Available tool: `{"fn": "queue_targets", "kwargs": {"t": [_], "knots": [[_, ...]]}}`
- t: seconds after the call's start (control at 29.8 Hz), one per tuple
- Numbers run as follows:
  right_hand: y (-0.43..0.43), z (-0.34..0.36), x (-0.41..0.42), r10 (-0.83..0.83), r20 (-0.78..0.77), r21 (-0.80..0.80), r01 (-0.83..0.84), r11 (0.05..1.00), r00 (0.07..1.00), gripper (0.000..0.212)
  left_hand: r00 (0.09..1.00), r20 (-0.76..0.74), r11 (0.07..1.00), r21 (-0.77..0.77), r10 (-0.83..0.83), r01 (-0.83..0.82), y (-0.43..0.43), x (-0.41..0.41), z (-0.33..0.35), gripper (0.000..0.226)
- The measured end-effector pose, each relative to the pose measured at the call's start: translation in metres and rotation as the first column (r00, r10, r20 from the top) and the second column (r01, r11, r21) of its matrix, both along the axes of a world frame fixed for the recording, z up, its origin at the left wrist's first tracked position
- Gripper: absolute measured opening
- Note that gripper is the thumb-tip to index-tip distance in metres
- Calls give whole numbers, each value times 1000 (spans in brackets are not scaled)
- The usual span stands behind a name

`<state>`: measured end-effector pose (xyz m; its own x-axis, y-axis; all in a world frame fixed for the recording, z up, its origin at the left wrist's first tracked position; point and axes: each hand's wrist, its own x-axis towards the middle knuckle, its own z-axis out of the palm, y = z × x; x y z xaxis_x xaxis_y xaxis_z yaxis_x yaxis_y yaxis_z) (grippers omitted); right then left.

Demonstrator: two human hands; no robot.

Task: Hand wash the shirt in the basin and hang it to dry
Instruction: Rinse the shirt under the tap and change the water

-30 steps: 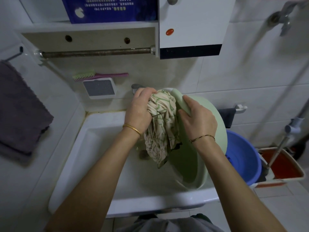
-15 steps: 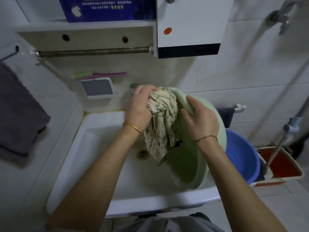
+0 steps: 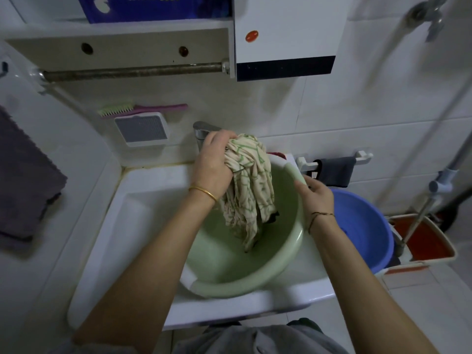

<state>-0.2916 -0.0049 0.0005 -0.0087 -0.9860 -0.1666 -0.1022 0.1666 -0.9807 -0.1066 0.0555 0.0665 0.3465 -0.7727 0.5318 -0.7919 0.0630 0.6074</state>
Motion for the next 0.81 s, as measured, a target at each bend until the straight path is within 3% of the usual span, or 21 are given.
{"fn": "queue_targets", "kwargs": {"t": [0.13, 0.27, 0.34, 0.44, 0.5, 0.54, 0.6, 0.64, 0.67, 0.7, 0.77, 0.81], "knots": [[5, -25, 10, -65, 173, 177, 33, 984, 983, 38, 999, -29, 988, 150, 30, -25, 3, 6, -23, 35], [5, -41, 17, -72, 164, 210, 37, 977, 984, 37, 992, -60, 951, 297, 110, -88, 7, 12, -61, 39], [1, -47, 16, -34, 91, 192, 16, 981, 995, 35, 990, -60, 911, 401, 130, -96, 9, 18, -80, 40], [-8, -51, 14, 86, -228, 95, -66, 993, 970, 35, 998, -3, 784, 618, 69, -53, 11, 30, -105, 32], [-16, -53, 12, 164, -513, 93, -136, 986, 842, 36, 999, 41, 666, 746, -27, -12, 15, 36, -115, 26], [-19, -52, 13, 189, -652, 110, -155, 982, 734, 35, 995, 60, 594, 804, -75, -3, 19, 37, -119, 26], [-23, -47, 20, 137, -865, 64, -164, 984, 484, 33, 986, 79, 438, 899, -145, -8, 29, 40, -129, 32], [-25, -43, 26, 61, -911, -19, -190, 982, 407, 31, 984, 73, 370, 929, -163, -8, 33, 41, -135, 39], [-26, -38, 33, -14, -920, -118, -242, 963, 393, 31, 982, 67, 314, 949, -179, -7, 36, 42, -139, 47], [-28, -32, 43, -58, -894, -213, -306, 928, 445, 32, 977, 67, 267, 964, -201, -11, 38, 43, -141, 53], [-30, -17, 67, -10, -808, -316, -418, 852, 590, 35, 960, 80, 180, 983, -269, -32, 37, 48, -139, 60], [-31, -10, 80, 39, -795, -321, -474, 820, 605, 35, 948, 84, 141, 989, -308, -42, 35, 50, -135, 63]]}}
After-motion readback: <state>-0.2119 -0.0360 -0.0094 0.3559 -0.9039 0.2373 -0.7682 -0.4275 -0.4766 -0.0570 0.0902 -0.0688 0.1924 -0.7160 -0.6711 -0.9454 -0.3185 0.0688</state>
